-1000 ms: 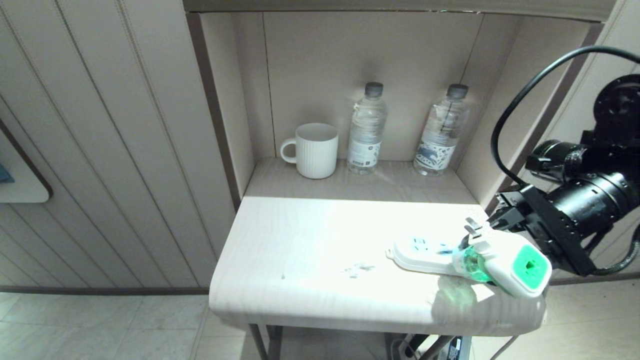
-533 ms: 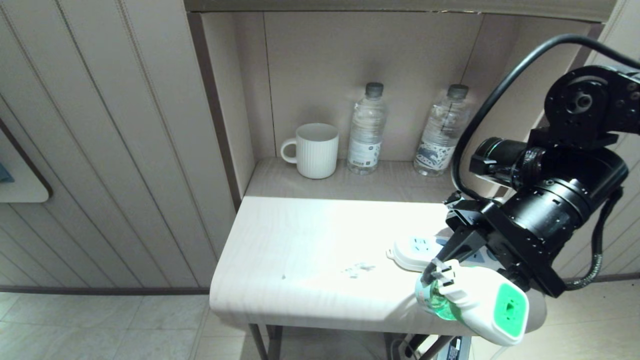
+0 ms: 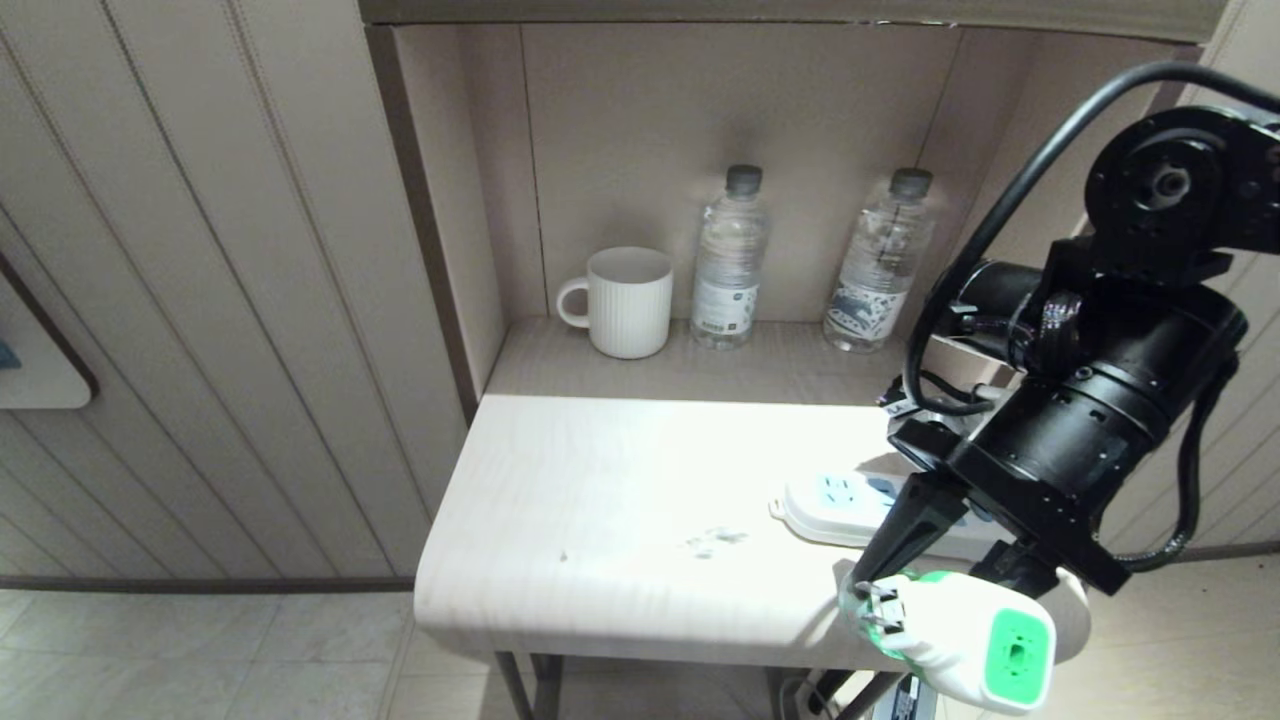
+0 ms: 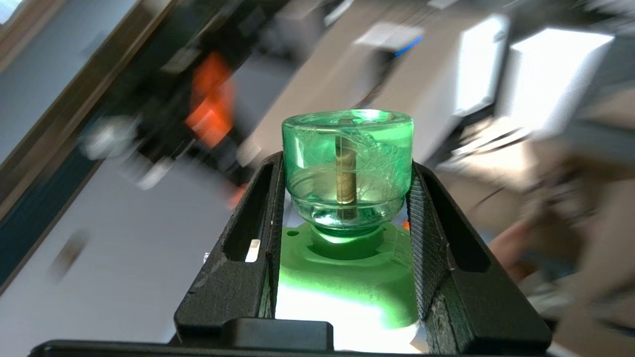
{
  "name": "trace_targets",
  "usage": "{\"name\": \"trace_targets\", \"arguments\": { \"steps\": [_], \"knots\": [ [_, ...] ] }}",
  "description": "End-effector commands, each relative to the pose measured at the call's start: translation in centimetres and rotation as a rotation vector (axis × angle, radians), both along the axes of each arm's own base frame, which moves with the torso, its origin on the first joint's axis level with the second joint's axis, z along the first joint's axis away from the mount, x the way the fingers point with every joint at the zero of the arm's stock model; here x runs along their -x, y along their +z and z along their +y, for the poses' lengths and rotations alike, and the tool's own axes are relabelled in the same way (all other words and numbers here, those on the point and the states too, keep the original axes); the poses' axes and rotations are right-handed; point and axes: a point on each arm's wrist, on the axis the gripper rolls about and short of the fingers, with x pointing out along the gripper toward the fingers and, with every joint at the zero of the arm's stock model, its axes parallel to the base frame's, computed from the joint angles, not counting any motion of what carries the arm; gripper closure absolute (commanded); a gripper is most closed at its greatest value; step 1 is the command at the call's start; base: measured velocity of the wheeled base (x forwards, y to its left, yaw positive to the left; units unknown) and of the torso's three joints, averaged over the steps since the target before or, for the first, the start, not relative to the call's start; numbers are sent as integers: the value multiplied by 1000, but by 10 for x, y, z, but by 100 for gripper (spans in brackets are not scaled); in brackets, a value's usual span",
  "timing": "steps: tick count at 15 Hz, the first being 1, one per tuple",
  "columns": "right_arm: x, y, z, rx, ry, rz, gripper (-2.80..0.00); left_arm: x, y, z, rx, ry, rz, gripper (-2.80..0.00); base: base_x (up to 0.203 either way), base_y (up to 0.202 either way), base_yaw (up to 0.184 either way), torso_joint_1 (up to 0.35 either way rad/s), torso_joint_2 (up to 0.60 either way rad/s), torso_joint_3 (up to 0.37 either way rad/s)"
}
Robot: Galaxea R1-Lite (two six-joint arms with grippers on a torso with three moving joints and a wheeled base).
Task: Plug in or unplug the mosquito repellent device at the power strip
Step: Insert the plug into the socket
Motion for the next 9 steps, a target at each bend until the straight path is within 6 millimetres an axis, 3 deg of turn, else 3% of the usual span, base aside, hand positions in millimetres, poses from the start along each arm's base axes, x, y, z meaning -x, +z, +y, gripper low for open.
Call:
{"name": "trace_targets", "arguments": {
  "steps": [1,9],
  "knots": [
    [4,11,-17,117,-53,-54,0,0,0,0,0,-2,0,0,3,-8,-80,-2,2,7],
    [31,51,-33,75,-67,-263,0,0,0,0,0,-1,0,0,0,10,-169,3,1,2]
  ]
}}
